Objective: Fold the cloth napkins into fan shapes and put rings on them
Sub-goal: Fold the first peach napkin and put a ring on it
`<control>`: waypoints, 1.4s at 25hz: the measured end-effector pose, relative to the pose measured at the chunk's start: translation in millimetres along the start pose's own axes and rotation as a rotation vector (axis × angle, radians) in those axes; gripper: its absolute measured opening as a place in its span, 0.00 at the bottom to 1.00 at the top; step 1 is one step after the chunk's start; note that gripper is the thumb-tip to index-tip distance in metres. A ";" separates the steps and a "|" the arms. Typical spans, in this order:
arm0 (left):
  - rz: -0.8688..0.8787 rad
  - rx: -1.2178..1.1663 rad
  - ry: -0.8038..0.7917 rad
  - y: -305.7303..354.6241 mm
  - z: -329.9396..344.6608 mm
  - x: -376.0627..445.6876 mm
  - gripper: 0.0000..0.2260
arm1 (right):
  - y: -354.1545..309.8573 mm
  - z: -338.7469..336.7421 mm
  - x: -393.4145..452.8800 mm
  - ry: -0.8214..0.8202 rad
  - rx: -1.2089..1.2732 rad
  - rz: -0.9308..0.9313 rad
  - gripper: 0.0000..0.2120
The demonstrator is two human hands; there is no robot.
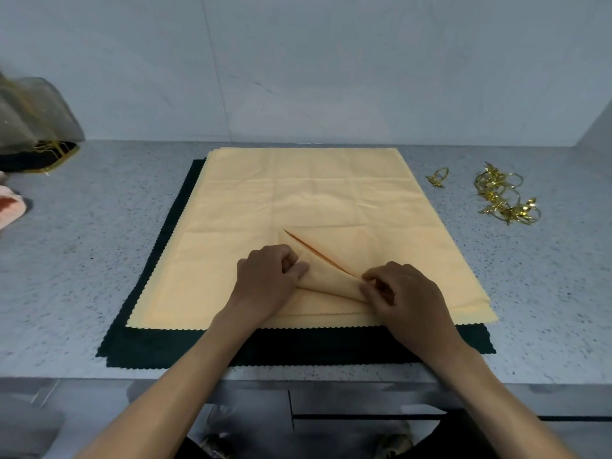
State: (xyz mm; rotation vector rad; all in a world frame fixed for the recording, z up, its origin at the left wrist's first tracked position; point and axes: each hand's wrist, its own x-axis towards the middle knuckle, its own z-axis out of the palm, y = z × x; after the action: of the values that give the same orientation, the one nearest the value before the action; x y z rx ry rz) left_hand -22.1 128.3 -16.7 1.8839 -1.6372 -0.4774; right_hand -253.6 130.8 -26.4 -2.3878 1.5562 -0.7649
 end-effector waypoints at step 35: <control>0.288 0.529 -0.356 39.7 31.7 -38.9 0.30 | -1.3 -26.8 -27.2 -0.136 -0.083 -0.208 0.13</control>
State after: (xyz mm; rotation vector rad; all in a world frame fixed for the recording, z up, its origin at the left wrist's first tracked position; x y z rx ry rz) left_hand -79.0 157.4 -19.6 1.9443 -2.4193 -0.2830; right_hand -275.0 158.8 -11.7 -2.6320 1.3277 -0.5700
